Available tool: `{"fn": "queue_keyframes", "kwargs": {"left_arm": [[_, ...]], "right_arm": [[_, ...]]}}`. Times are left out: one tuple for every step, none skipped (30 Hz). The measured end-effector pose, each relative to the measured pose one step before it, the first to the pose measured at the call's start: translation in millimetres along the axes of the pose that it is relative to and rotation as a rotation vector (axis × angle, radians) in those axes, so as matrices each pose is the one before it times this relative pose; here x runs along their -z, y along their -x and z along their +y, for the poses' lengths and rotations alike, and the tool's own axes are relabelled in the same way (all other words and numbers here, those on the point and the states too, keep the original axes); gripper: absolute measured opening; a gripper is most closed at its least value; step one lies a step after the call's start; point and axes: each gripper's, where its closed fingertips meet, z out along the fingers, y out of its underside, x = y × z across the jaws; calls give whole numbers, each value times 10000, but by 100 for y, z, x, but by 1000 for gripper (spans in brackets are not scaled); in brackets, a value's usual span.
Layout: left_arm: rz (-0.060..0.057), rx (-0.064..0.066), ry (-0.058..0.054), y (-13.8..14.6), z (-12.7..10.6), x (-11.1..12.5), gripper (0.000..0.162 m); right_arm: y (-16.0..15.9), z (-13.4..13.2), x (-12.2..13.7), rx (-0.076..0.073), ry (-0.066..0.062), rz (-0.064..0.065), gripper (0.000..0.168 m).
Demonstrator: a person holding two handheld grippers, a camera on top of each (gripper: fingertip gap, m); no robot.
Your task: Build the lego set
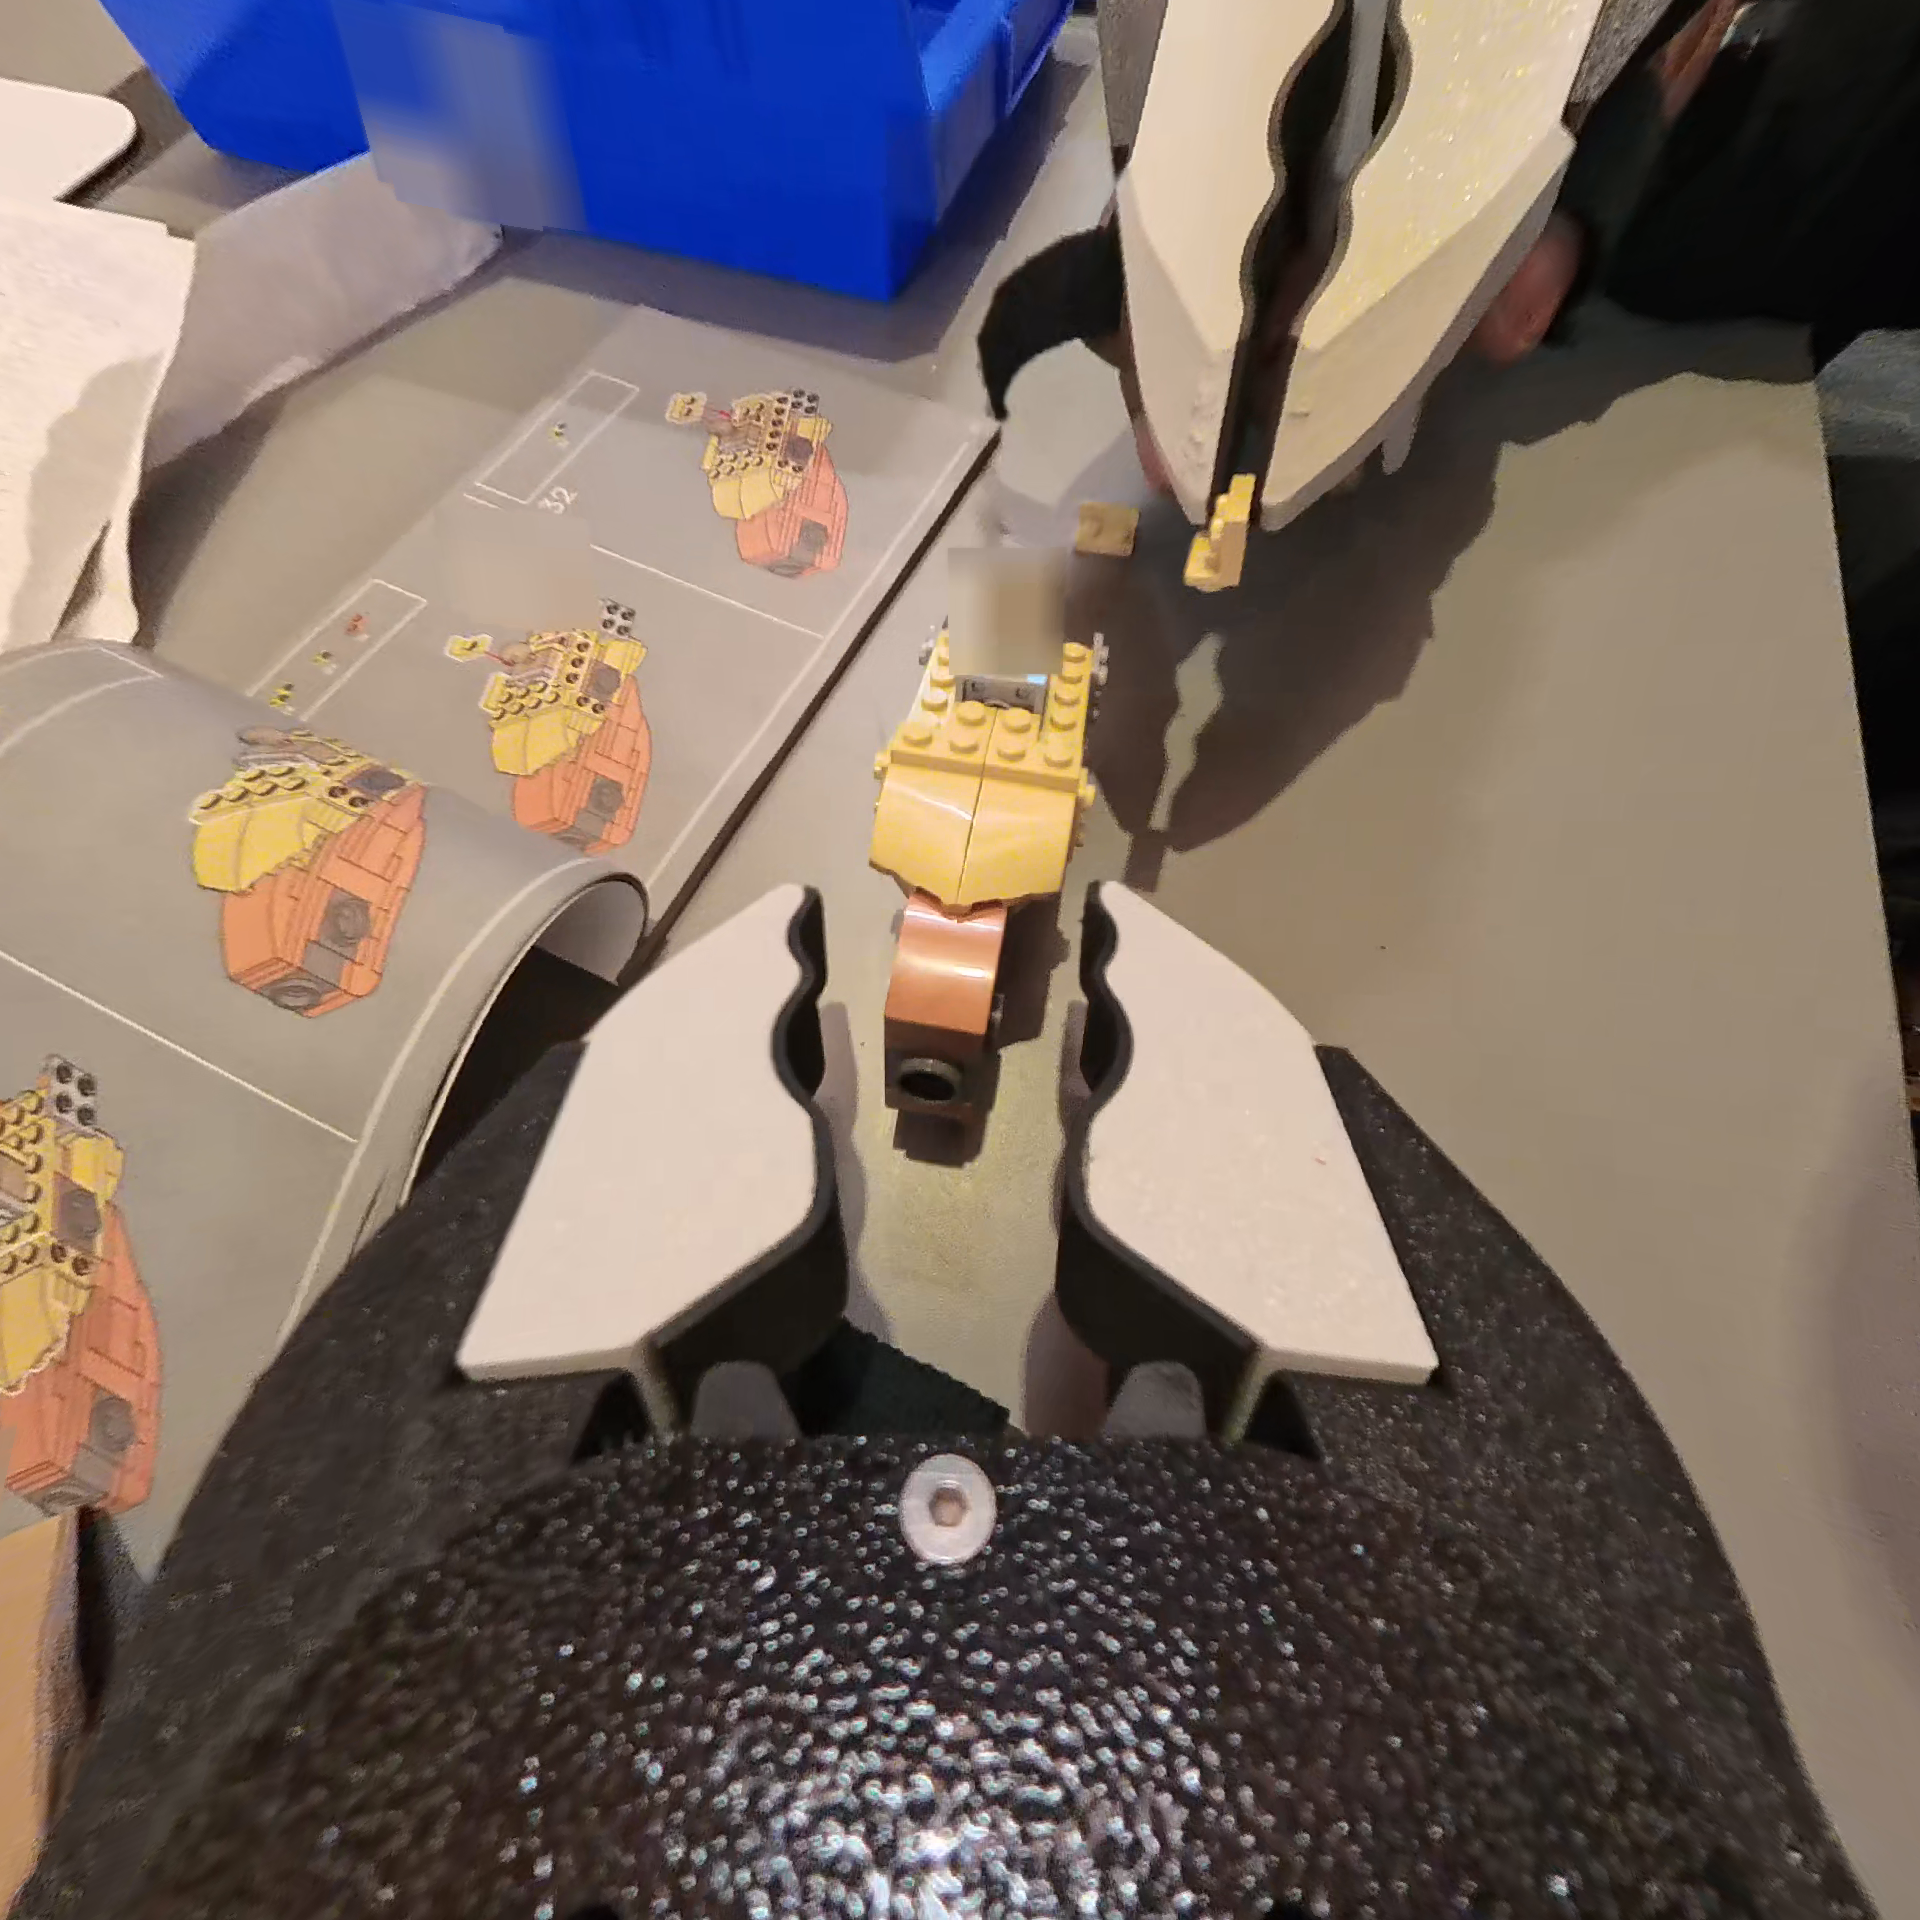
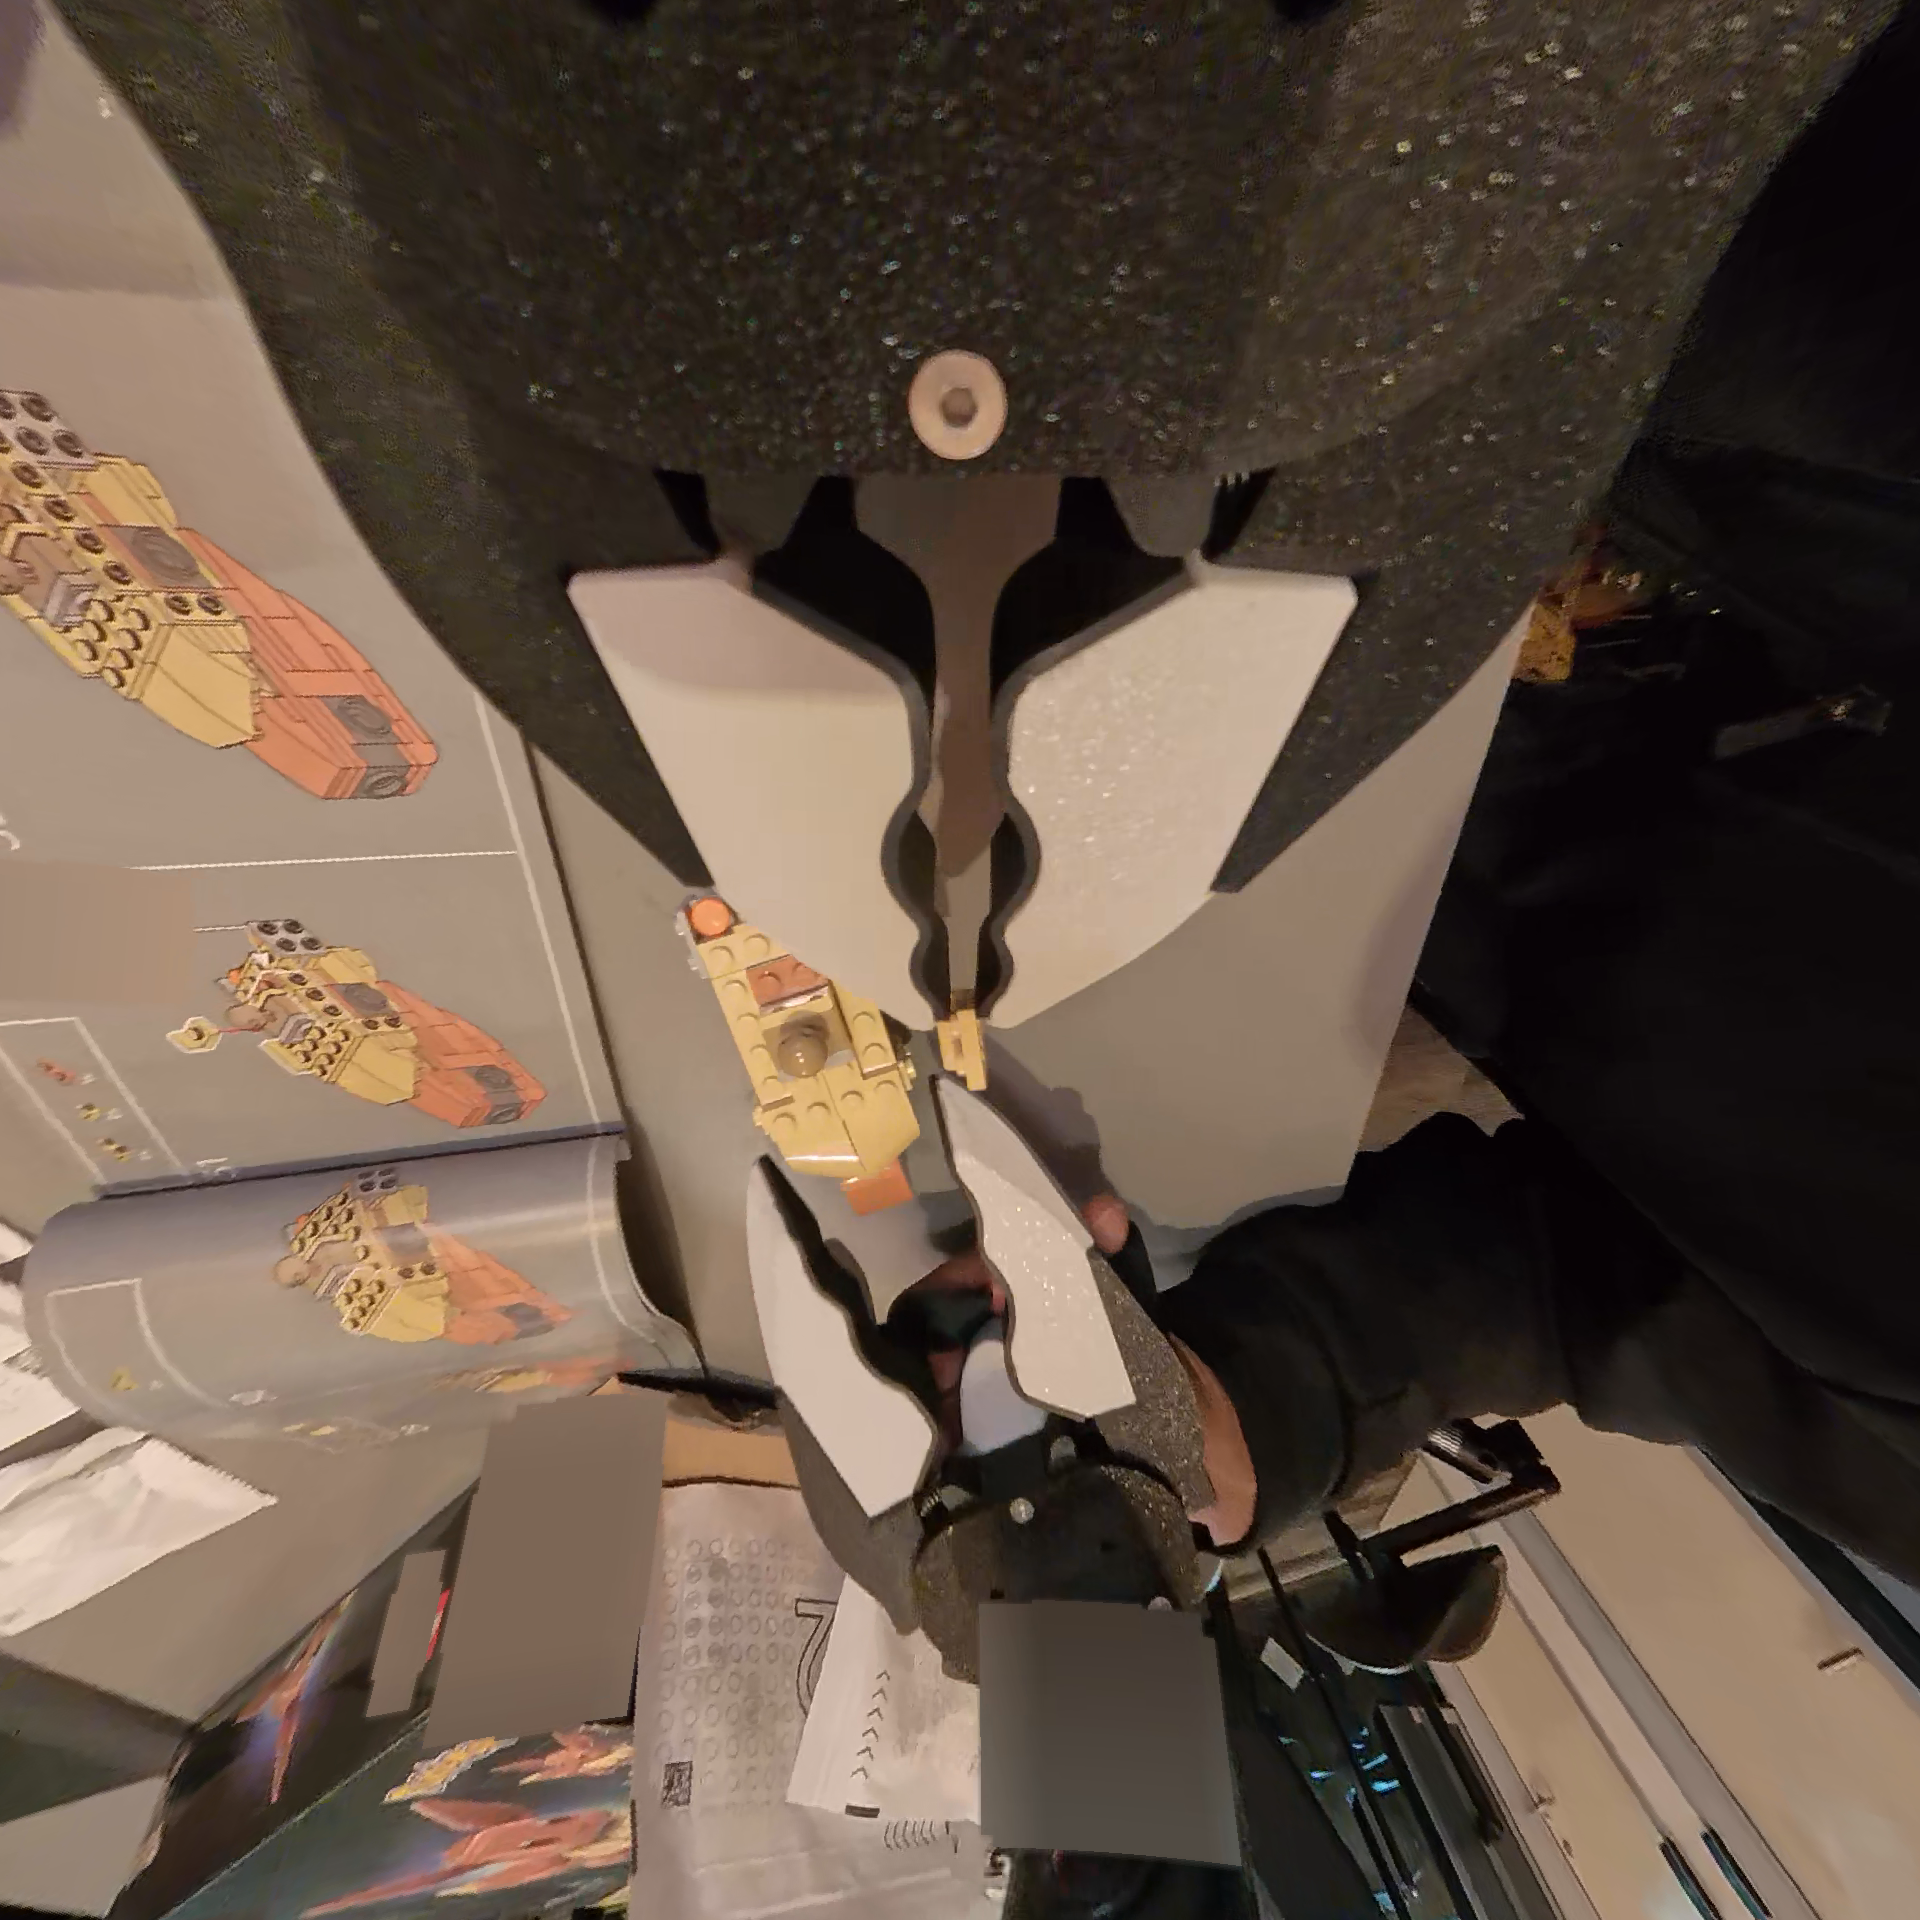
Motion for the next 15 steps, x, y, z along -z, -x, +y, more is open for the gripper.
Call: {"fn": "queue_keyframes", "kwargs": {"left_arm": [[30,-6,-38,-22,-22,-93,46],[-5,-20,-28,45,-27,-96,46],[2,-57,2,13,18,-83,44],[-10,-83,35,18,73,-95,44],[-51,-96,71,53,123,-98,43],[-14,-120,101,2,148,-94,42],[2,-114,106,-22,154,-105,40],[-27,-68,68,23,86,-105,40],[25,-64,55,-59,53,-117,39],[28,-53,26,-71,16,-101,37],[35,-45,43,-66,37,-74,33],[28,-8,44,-25,48,-48,25],[91,30,12,-77,11,-18,23],[84,68,15,-55,19,-12,22],[138,113,-35,-140,-52,-2,22]], "right_arm": [[-25,-33,-52,77,-13,47,4],[63,-3,-55,48,2,-21,4],[52,6,-54,37,-7,-24,4],[12,17,-33,30,-2,4,4],[6,60,-37,17,25,3,4],[8,76,-34,4,36,-17,4],[-28,40,-15,-10,8,7,4],[-12,48,-29,-10,11,-10,4],[-21,68,-43,-8,38,-8,4],[-51,71,-41,-2,28,13,4],[-47,71,-46,3,28,18,4],[-39,68,-38,4,30,20,4],[-68,37,-48,6,16,35,4],[-68,38,-21,17,26,37,4],[-110,16,-12,31,19,77,4]]}}
